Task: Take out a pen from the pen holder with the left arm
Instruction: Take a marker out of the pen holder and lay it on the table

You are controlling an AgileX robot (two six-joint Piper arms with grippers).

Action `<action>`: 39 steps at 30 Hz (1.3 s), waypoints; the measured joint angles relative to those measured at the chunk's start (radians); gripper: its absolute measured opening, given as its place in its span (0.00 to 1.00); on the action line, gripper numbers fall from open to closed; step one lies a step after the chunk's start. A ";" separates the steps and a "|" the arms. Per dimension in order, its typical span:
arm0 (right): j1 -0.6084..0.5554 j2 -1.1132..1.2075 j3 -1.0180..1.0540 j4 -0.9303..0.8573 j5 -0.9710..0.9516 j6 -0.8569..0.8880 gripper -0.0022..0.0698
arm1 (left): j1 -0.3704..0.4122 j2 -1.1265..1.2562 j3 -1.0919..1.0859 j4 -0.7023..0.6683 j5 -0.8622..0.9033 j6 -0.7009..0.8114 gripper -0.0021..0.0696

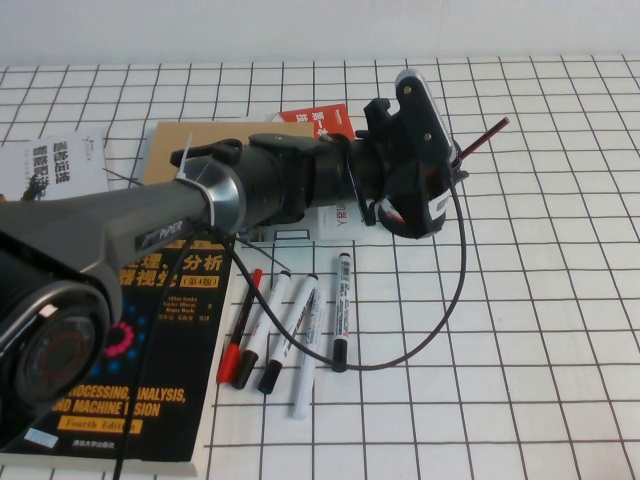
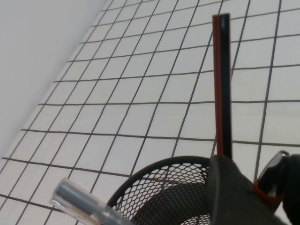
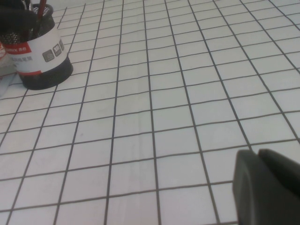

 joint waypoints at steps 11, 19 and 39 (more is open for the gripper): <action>0.000 0.000 0.000 0.000 0.000 0.000 0.01 | 0.000 0.006 -0.002 0.000 0.015 0.000 0.12; 0.000 0.000 0.000 0.000 0.000 0.000 0.01 | 0.000 -0.040 -0.002 0.000 -0.015 0.000 0.12; 0.000 0.000 0.000 0.000 0.000 0.000 0.01 | 0.000 -0.267 -0.002 0.000 -0.067 -0.141 0.12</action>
